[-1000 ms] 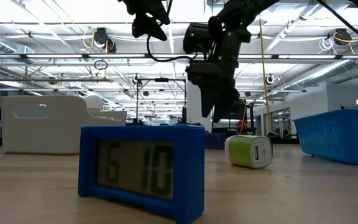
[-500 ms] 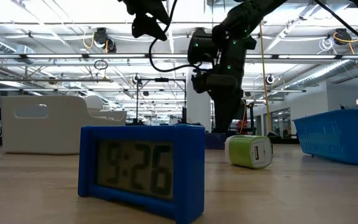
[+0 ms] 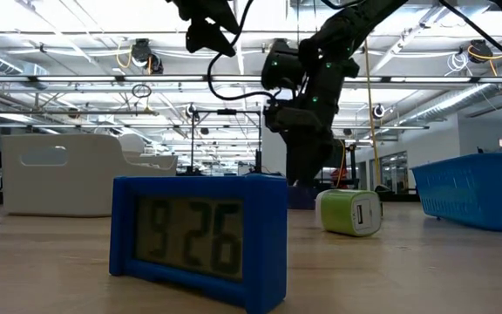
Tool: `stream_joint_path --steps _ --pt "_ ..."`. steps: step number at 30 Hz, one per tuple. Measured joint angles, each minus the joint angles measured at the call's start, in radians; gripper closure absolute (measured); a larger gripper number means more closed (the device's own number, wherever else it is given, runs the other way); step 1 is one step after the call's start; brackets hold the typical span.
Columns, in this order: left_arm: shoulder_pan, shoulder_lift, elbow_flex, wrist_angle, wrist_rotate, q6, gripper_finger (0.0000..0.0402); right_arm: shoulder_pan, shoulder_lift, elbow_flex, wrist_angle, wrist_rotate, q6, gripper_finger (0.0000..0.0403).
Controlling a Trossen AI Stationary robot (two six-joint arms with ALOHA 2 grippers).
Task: Pick & Place Office items
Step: Put the top blue digital clock into the blue bin
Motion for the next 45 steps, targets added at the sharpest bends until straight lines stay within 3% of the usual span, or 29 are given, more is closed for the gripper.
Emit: stream_joint_path --steps 8,11,15,23,32,35,45 --pt "0.000 0.000 0.000 -0.001 0.000 0.002 0.0158 0.006 0.097 0.003 0.001 -0.044 0.008 0.0091" --pt "0.000 0.000 0.000 -0.002 0.001 0.001 0.0158 0.008 0.098 0.003 0.002 -0.040 0.003 0.0110" --pt "-0.001 0.000 0.000 -0.003 0.002 0.001 0.0158 0.009 0.081 -0.001 0.025 -0.018 -0.010 0.0177" --pt "-0.001 0.000 0.000 -0.004 0.002 0.001 0.0158 0.004 0.079 0.000 0.037 -0.070 -0.018 0.0363" --pt "-0.001 0.000 0.000 -0.008 0.003 0.000 0.0158 0.010 0.071 0.001 -0.051 -0.083 0.043 0.0344" --pt "-0.001 0.000 0.000 -0.010 0.004 0.000 0.0158 0.018 0.036 0.000 -0.114 -0.080 0.040 0.0357" --pt "-0.012 0.000 0.000 -0.015 0.031 -0.001 0.0158 0.020 -0.246 0.000 -0.172 -0.077 0.181 0.0355"
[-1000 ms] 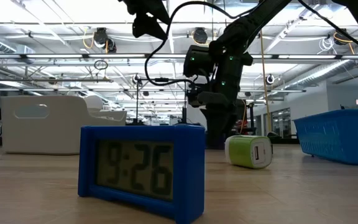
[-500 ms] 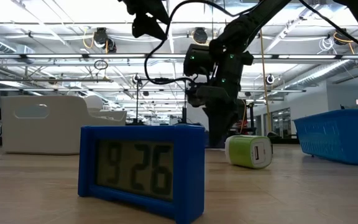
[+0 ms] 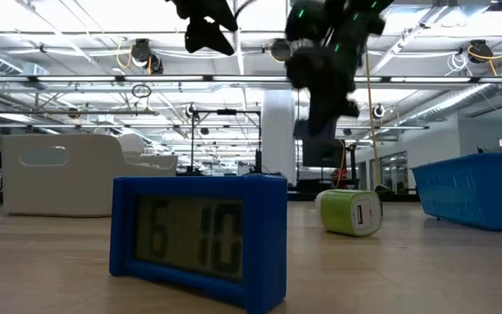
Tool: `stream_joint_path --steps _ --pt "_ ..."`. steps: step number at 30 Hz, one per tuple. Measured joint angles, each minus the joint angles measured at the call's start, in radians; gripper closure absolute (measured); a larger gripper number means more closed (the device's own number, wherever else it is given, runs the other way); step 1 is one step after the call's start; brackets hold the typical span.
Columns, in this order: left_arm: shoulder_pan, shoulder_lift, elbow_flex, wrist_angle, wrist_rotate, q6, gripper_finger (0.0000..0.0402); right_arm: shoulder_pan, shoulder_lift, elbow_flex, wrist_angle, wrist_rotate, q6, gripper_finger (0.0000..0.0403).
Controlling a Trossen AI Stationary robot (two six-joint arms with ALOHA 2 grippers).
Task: Pick & Place Office items
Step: Put the top blue digital clock into the blue bin
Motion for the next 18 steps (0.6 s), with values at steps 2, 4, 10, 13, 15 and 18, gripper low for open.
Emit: stream_joint_path --steps 2,4,10,13,15,18 --pt "-0.002 0.000 0.000 -0.001 0.000 -0.001 0.0158 0.004 -0.066 0.001 -0.026 0.000 0.041 0.0349" --pt "-0.004 0.000 0.000 -0.002 0.005 -0.004 0.0158 0.017 -0.123 0.001 -0.064 0.005 0.070 0.0349" --pt "-0.004 0.000 0.000 -0.003 0.025 -0.005 0.0158 0.106 -0.243 0.001 -0.199 0.002 0.146 0.0361" --pt "-0.004 0.000 0.000 -0.003 0.027 -0.020 0.0158 0.172 -0.270 0.001 -0.294 0.019 0.200 0.0361" --pt "-0.004 0.000 0.000 -0.003 0.027 -0.024 0.0158 0.223 -0.273 0.001 -0.353 0.050 0.234 0.0357" --pt "-0.004 0.000 0.000 -0.003 0.027 -0.027 0.0158 0.288 -0.273 -0.008 -0.398 0.079 0.282 0.0354"
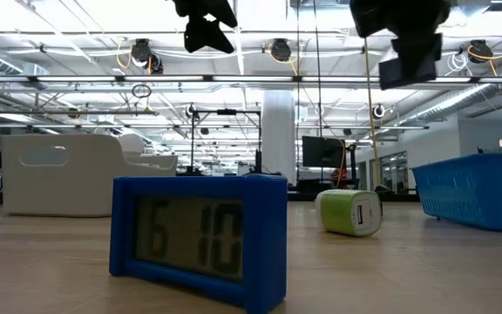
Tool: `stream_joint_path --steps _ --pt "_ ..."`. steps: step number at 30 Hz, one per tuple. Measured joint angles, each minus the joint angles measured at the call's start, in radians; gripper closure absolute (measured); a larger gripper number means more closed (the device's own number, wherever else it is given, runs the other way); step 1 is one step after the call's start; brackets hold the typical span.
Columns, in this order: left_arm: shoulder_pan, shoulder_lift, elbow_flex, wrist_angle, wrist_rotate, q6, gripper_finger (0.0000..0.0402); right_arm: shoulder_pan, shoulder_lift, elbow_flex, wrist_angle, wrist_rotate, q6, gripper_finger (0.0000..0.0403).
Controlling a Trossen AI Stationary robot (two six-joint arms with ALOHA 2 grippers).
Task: Pick & Place Office items
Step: Put the top blue digital clock into the blue bin
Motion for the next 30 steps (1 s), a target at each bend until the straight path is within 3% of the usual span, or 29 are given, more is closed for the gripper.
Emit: stream_joint_path --steps 16,25,30 --pt "0.000 0.000 0.000 0.000 0.025 0.001 0.0158 0.205 -0.034 -0.266 0.132 -0.003 0.282 0.0358" --pt "0.000 0.000 0.000 0.000 0.025 0.002 0.0158 0.209 -0.118 -0.510 0.398 0.001 0.424 0.0356" --pt "0.000 0.000 0.000 0.001 0.025 0.002 0.0158 0.192 -0.126 -0.574 0.445 0.027 0.435 0.0356"
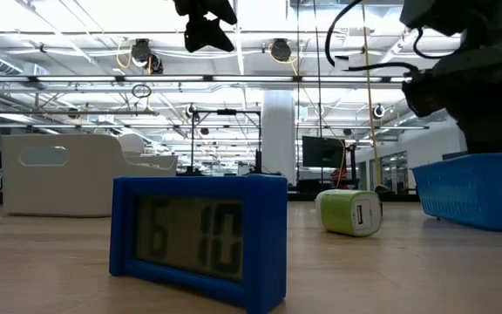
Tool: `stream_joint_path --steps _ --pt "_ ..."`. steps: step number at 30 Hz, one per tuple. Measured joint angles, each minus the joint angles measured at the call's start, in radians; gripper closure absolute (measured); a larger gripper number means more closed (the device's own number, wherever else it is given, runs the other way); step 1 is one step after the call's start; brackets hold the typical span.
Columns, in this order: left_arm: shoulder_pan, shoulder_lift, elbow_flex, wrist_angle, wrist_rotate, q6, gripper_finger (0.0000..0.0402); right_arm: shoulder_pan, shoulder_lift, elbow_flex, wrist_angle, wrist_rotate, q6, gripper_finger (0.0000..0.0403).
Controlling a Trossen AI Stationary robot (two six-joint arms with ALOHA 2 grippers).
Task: Pick & Place Office items
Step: Put the top blue digital clock into the blue bin, then put the black digital clock into the blue bin
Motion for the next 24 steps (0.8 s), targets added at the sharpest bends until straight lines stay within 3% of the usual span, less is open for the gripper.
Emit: stream_joint_path --steps 11,24 --pt "0.000 0.000 0.000 0.001 0.000 0.003 0.0158 -0.064 0.000 -0.031 0.104 0.022 -0.051 0.0343" --pt "0.000 0.000 0.000 0.000 0.000 0.003 0.0158 -0.064 0.000 -0.031 0.172 0.050 -0.021 0.0210"
